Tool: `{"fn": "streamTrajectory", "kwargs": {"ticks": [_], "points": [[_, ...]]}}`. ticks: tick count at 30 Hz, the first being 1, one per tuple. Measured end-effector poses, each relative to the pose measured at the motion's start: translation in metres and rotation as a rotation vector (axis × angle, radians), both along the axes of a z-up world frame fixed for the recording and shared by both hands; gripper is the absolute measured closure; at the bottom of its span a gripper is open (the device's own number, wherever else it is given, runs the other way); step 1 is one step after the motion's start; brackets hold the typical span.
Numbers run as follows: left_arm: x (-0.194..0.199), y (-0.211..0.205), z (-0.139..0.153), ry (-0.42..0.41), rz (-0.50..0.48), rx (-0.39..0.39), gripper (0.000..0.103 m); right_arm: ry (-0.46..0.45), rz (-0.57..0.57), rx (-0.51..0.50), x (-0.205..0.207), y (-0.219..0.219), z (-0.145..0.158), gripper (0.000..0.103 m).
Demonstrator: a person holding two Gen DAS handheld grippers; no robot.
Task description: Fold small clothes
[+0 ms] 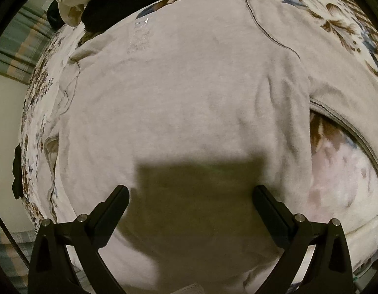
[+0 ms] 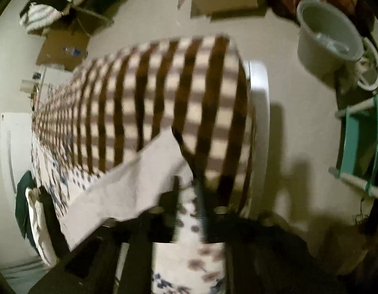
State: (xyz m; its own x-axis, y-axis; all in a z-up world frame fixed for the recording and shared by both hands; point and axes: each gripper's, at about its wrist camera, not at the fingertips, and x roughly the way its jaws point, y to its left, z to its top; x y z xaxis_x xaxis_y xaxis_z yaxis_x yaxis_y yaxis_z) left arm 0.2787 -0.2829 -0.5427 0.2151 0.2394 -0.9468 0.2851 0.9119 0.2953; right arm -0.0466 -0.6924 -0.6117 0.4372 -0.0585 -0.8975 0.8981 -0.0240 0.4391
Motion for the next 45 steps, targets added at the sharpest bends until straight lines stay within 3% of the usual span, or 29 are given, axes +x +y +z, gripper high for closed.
{"fn": "streamTrajectory", "kwargs": {"ticks": [3,7,8,10,11,15,19,23,27,32,36,40,45], "points": [[-0.001,-0.001,-0.002,-0.003,-0.004,0.001,0.0,-0.056,-0.033,0.047,0.001,0.005,-0.016,0.06],[-0.002,0.0,-0.007,-0.002,-0.002,-0.001,0.0,-0.096,-0.117,0.039,0.005,0.01,-0.029,0.058],[-0.002,0.0,-0.008,0.0,0.001,-0.002,0.0,-0.102,-0.133,0.033,0.006,0.011,-0.029,0.061],[-0.003,-0.001,-0.008,0.0,0.007,-0.004,0.0,-0.113,-0.183,-0.01,0.001,0.014,-0.024,0.091],[-0.003,-0.001,-0.008,0.0,0.007,-0.004,0.0,-0.108,-0.185,-0.024,0.001,0.014,-0.021,0.098],[-0.003,0.003,-0.006,0.004,0.01,-0.017,0.0,-0.082,-0.178,-0.107,0.001,0.015,0.002,0.098],[0.001,0.015,0.002,0.014,0.037,-0.046,0.0,-0.077,-0.111,-0.195,0.013,0.019,0.045,0.098],[0.007,0.037,0.018,0.014,0.089,-0.086,0.0,-0.094,0.005,-0.291,0.05,0.032,0.101,0.098],[0.017,0.072,0.038,0.001,0.169,-0.13,0.0,-0.143,0.173,-0.352,0.115,0.063,0.15,0.098],[0.031,0.132,0.058,-0.031,0.294,-0.167,0.0,-0.215,0.459,-0.385,0.239,0.145,0.188,0.098],[0.039,0.2,0.067,-0.069,0.418,-0.167,0.0,-0.242,0.697,-0.359,0.335,0.232,0.181,0.098],[0.036,0.263,0.065,-0.093,0.529,-0.135,0.0,-0.225,0.936,-0.303,0.422,0.342,0.141,0.098],[0.026,0.331,0.048,-0.066,0.666,-0.099,0.0,-0.156,1.16,-0.257,0.476,0.446,0.084,0.098]]}}
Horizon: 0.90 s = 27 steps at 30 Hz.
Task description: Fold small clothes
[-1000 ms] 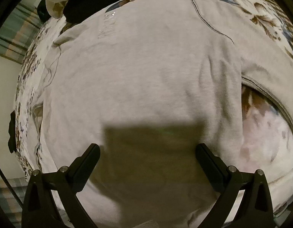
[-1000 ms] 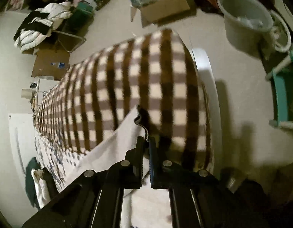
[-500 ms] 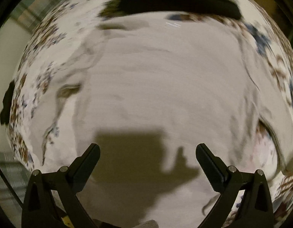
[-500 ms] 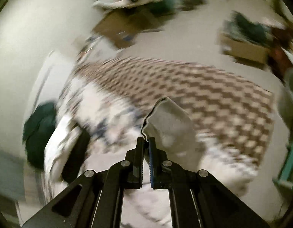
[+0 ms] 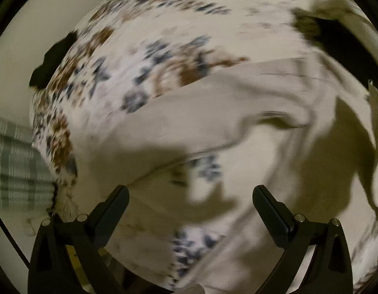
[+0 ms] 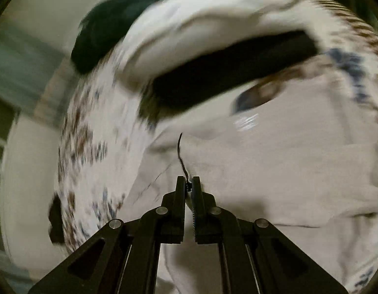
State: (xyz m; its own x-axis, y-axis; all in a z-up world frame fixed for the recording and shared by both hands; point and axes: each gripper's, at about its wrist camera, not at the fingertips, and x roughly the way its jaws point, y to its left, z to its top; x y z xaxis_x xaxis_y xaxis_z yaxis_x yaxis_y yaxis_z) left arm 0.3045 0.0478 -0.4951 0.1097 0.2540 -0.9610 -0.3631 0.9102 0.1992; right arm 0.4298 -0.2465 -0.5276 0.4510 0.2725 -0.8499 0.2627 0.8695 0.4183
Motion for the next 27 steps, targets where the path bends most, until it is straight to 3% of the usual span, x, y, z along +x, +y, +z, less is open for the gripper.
{"fn": "streamTrajectory", "kwargs": {"ticks": [6,10,11,12,14,18,20,27], "points": [[-0.007,0.041,-0.01,0.016,0.068,0.008,0.0,0.098,0.095,-0.033,0.02,0.047,-0.053,0.098],[-0.009,0.053,-0.011,0.011,0.097,-0.01,0.0,0.177,0.153,0.041,0.028,0.053,-0.075,0.094],[-0.009,0.057,-0.01,0.005,0.103,-0.018,0.0,0.191,0.155,0.093,0.028,0.051,-0.076,0.083],[-0.011,0.062,-0.01,-0.001,0.111,-0.024,0.0,0.192,0.152,0.167,0.024,0.044,-0.074,0.061],[-0.014,0.071,-0.01,-0.01,0.14,-0.039,0.0,0.172,0.108,0.227,0.008,0.02,-0.057,0.042],[-0.026,0.096,-0.016,-0.037,0.235,-0.155,0.0,0.158,-0.022,0.146,-0.032,-0.044,-0.026,0.039],[-0.037,0.111,-0.023,-0.067,0.314,-0.253,0.0,0.177,-0.065,0.08,-0.049,-0.071,-0.019,0.039],[-0.079,0.16,-0.06,-0.207,0.677,-0.516,0.0,0.278,-0.078,-0.026,-0.074,-0.103,-0.035,0.039]]}}
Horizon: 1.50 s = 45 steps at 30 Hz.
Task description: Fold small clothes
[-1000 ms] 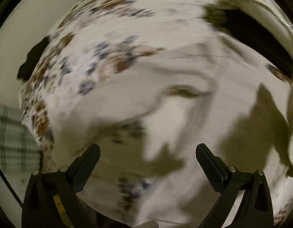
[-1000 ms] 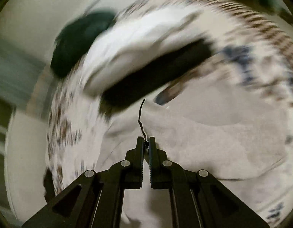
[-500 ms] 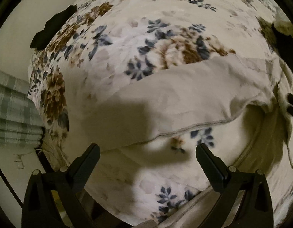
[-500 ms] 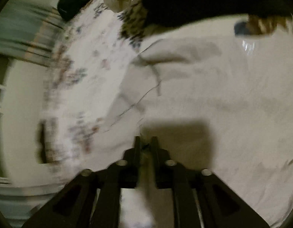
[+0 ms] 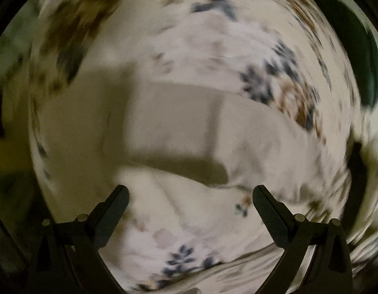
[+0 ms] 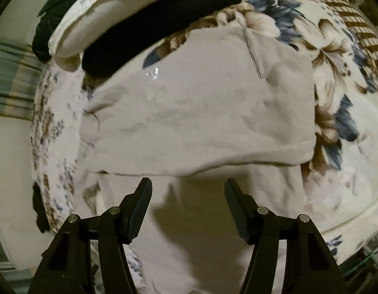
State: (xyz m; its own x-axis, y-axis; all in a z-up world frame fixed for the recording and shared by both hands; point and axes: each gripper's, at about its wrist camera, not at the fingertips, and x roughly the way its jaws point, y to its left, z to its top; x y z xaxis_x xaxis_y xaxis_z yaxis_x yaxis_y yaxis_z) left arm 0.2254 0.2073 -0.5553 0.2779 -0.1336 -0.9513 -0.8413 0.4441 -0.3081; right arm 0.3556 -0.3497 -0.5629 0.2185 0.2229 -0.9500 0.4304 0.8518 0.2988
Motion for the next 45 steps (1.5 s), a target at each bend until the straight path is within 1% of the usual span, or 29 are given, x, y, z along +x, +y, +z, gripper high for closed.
{"fn": "streamTrajectory", "kwargs": {"ticks": [2,3,6,7,9,11,13,14,15,19,21,23,24,25,26,27,29,30,33,34,36,37,39,40,41,42,43,44,45], "points": [[-0.008,0.011,-0.011,-0.055,0.104,-0.059,0.0,0.008,0.002,0.0,0.001,0.004,-0.003,0.039],[-0.011,0.014,-0.015,-0.073,0.14,-0.073,0.0,0.01,0.0,0.006,0.001,0.008,-0.005,0.039],[-0.021,0.028,-0.026,-0.121,0.26,-0.134,0.004,0.008,-0.003,0.023,0.004,0.02,-0.005,0.039],[-0.027,0.034,-0.031,-0.148,0.316,-0.158,0.005,0.008,0.001,0.026,0.006,0.025,-0.005,0.039],[-0.034,0.036,-0.035,-0.17,0.385,-0.161,0.005,0.007,0.011,0.029,0.009,0.039,-0.003,0.039],[-0.043,0.045,-0.043,-0.177,0.443,-0.161,0.013,0.006,0.031,0.027,0.013,0.051,-0.002,0.039],[-0.049,0.053,-0.051,-0.18,0.49,-0.181,0.026,0.006,0.047,0.025,0.015,0.059,-0.002,0.039],[-0.052,0.056,-0.053,-0.192,0.512,-0.198,0.027,0.009,0.053,0.024,0.016,0.062,-0.003,0.039],[-0.054,0.058,-0.052,-0.201,0.517,-0.206,0.028,0.015,0.059,0.022,0.017,0.065,-0.004,0.039],[-0.059,0.06,-0.052,-0.222,0.476,-0.212,0.028,0.03,0.066,0.028,0.017,0.076,-0.01,0.039],[-0.062,0.055,-0.051,-0.235,0.475,-0.207,0.029,0.038,0.07,0.031,0.018,0.081,-0.014,0.039],[-0.064,0.055,-0.052,-0.228,0.493,-0.197,0.032,0.048,0.081,0.029,0.019,0.088,-0.019,0.039],[-0.062,0.057,-0.052,-0.227,0.514,-0.182,0.04,0.052,0.086,0.027,0.02,0.091,-0.021,0.039],[-0.063,0.056,-0.051,-0.221,0.521,-0.164,0.065,0.054,0.093,0.026,0.022,0.094,-0.023,0.039],[-0.061,0.058,-0.049,-0.217,0.518,-0.142,0.089,0.055,0.101,0.019,0.023,0.097,-0.024,0.039],[-0.059,0.06,-0.048,-0.212,0.508,-0.131,0.1,0.055,0.107,0.01,0.023,0.099,-0.024,0.039],[-0.052,0.066,-0.039,-0.214,0.487,-0.07,0.1,0.051,0.119,-0.036,0.026,0.102,-0.023,0.039],[-0.049,0.068,-0.031,-0.223,0.468,-0.038,0.1,0.058,0.125,-0.077,0.027,0.102,-0.023,0.039],[-0.031,0.074,0.007,-0.264,0.34,0.11,0.1,0.075,0.134,-0.198,0.028,0.098,-0.023,0.039],[-0.027,0.074,0.016,-0.277,0.31,0.14,0.1,0.072,0.124,-0.212,0.027,0.093,-0.022,0.039],[-0.014,0.07,0.044,-0.305,0.22,0.225,0.1,0.056,0.099,-0.21,0.023,0.083,-0.02,0.03],[-0.005,0.064,0.061,-0.334,0.164,0.266,0.1,0.054,0.087,-0.217,0.02,0.076,-0.019,0.029],[0.01,0.052,0.086,-0.369,0.083,0.315,0.1,0.045,0.072,-0.204,0.015,0.062,-0.019,0.029],[0.021,0.039,0.103,-0.398,0.025,0.343,0.1,0.051,0.069,-0.197,0.012,0.055,-0.021,0.029],[0.028,0.028,0.115,-0.417,-0.017,0.359,0.1,0.062,0.069,-0.193,0.01,0.048,-0.024,0.029],[0.035,0.017,0.125,-0.433,-0.053,0.371,0.1,0.068,0.062,-0.176,0.007,0.037,-0.026,0.026],[0.045,-0.003,0.139,-0.458,-0.109,0.387,0.1,0.072,0.057,-0.167,0.004,0.028,-0.026,0.021],[0.053,-0.019,0.149,-0.477,-0.154,0.397,0.1,0.079,0.058,-0.166,0.004,0.021,-0.028,0.014],[0.06,-0.033,0.156,-0.491,-0.191,0.405,0.1,0.082,0.062,-0.159,0.003,0.013,-0.029,0.013]]}}
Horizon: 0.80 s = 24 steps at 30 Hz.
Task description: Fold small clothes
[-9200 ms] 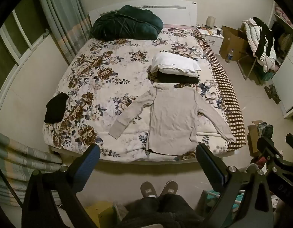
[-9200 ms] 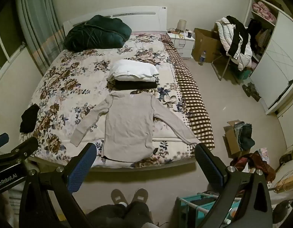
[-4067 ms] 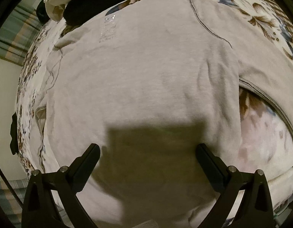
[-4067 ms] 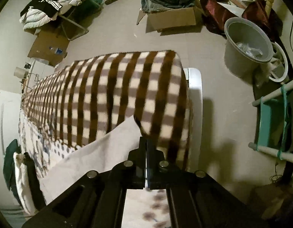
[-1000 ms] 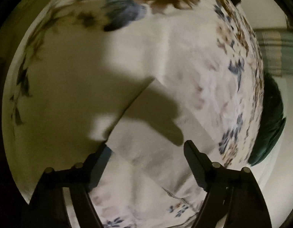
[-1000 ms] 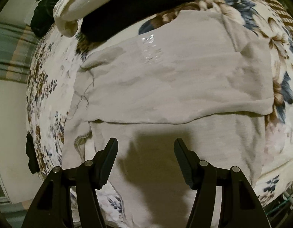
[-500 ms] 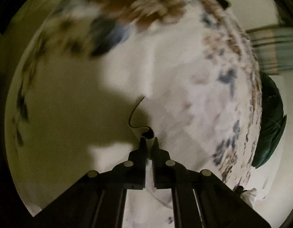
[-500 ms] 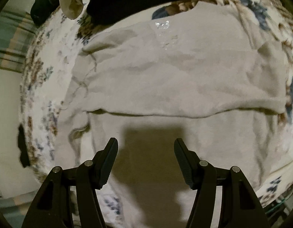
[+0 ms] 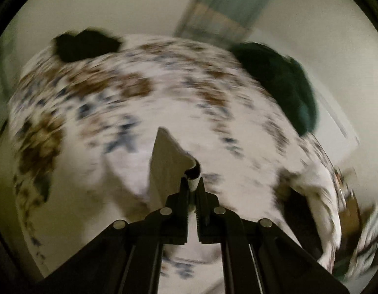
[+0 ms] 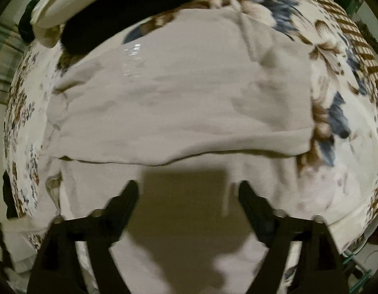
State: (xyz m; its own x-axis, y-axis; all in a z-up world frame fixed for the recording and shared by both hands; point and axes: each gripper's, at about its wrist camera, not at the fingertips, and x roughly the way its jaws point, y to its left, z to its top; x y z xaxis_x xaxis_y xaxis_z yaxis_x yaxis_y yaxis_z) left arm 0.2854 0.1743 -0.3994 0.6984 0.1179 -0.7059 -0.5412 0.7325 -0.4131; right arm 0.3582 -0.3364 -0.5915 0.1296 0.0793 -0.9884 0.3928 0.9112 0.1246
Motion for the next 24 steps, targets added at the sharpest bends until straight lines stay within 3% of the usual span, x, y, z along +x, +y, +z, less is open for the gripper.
{"fn": "streamTrajectory", "kwargs": {"ticks": [3,7,11,16,18,22,23,24], "points": [[0.025,-0.061,0.019,-0.024,-0.134,0.041,0.1,-0.001,-0.002,0.018,-0.003,-0.028,0.002,0.012],[0.062,-0.158,0.026,-0.037,-0.335,0.024,0.1,-0.043,-0.032,0.004,-0.011,-0.074,0.019,0.011],[0.084,-0.258,0.014,-0.005,-0.545,0.011,0.1,-0.057,-0.106,-0.002,-0.02,-0.131,0.026,0.011],[0.079,-0.381,-0.018,0.069,-0.782,0.052,0.1,-0.061,-0.187,-0.01,-0.034,-0.196,0.027,0.011],[0.077,-0.409,-0.032,0.098,-0.841,0.061,0.1,-0.055,-0.217,0.002,-0.04,-0.218,0.026,0.011],[0.081,-0.445,-0.067,0.248,-0.915,0.068,0.096,-0.057,-0.255,0.043,-0.052,-0.248,0.024,0.011],[0.08,-0.445,-0.071,0.274,-0.915,0.08,0.093,-0.06,-0.259,0.054,-0.054,-0.253,0.025,0.011],[0.078,-0.443,-0.073,0.295,-0.907,0.093,0.079,-0.069,-0.265,0.076,-0.057,-0.259,0.027,0.011]]}}
